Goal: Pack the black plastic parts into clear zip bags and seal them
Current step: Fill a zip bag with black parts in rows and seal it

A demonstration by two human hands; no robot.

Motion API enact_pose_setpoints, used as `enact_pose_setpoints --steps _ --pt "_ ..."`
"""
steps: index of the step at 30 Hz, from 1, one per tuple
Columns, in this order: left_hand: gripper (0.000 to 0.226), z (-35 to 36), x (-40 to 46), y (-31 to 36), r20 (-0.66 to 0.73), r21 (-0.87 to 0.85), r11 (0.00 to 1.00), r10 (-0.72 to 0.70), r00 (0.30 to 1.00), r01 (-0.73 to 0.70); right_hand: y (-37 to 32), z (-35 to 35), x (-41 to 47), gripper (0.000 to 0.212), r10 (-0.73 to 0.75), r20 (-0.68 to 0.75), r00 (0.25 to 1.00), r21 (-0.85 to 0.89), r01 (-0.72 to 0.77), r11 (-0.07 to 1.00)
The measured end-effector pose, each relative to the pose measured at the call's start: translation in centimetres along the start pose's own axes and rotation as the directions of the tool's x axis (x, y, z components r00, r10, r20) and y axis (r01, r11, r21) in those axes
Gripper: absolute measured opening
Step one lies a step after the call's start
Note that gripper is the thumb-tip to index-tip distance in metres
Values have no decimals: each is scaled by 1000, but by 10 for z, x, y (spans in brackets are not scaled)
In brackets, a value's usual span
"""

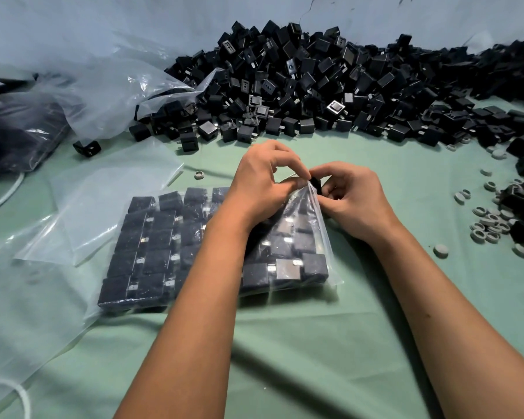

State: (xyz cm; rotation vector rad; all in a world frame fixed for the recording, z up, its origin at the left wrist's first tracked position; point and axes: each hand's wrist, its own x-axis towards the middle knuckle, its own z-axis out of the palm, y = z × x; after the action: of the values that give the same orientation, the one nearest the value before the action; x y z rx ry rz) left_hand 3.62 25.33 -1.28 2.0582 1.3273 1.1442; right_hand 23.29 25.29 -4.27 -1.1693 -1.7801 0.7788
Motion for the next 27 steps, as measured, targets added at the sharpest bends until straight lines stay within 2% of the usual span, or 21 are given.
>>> enact_pose_setpoints --steps 6,11,15,17,20,27 --pt "13 3 2 -3 3 47 999 20 1000 -20 0 0 2 35 -46 86 995 -31 49 998" --pt "8 3 3 -3 -11 90 996 15 1000 -14 1 0 1 33 -59 68 996 -43 62 997" --pt "14 -4 4 -11 -118 141 981 -114 986 130 -1 -3 0 34 -20 49 999 14 20 1000" --pt "16 -5 3 -14 -99 154 967 -190 977 204 0 -7 0 36 23 51 998 53 -26 998" --pt "15 0 3 -11 -28 157 958 -238 971 239 1 -10 -1 35 53 68 996 72 -58 996" --pt "17 5 12 -5 44 151 949 -285 957 276 -3 -9 -1 35 10 44 999 19 -10 1000"
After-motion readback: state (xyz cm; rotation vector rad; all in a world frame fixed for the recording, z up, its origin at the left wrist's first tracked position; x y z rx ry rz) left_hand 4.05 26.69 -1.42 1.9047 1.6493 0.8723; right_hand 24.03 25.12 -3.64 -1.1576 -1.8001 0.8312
